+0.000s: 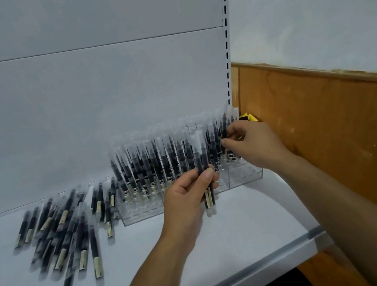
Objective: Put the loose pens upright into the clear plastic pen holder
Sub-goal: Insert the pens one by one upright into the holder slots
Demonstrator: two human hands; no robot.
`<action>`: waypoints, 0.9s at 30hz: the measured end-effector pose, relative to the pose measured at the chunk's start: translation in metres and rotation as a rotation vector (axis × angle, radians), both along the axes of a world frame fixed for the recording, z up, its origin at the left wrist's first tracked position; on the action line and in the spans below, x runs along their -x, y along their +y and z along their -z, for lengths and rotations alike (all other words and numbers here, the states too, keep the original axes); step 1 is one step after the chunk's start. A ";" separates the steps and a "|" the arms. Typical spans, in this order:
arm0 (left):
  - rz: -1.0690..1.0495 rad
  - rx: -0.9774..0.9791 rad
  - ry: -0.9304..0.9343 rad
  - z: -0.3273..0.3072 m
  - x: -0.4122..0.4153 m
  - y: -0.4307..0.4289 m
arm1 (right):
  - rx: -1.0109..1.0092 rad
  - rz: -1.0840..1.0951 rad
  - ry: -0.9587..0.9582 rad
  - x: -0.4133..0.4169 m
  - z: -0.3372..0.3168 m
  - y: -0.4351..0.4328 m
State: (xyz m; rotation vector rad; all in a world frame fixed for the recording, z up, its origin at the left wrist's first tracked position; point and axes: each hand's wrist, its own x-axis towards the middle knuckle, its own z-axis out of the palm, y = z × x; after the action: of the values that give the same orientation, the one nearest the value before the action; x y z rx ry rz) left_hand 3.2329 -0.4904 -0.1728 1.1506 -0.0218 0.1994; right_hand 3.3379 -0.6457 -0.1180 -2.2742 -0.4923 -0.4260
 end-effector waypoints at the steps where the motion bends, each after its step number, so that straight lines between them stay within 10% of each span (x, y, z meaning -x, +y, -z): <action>1: 0.003 0.000 -0.003 0.000 0.000 0.000 | 0.060 -0.007 0.017 -0.001 0.001 0.001; 27: 0.005 -0.034 -0.013 0.004 -0.003 0.000 | 0.217 -0.018 0.100 -0.006 0.002 -0.002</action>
State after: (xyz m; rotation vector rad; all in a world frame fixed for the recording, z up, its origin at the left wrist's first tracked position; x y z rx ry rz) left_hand 3.2357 -0.4903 -0.1773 1.1827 -0.0391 0.2025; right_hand 3.3443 -0.6479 -0.1198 -2.4836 -0.5291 -0.2577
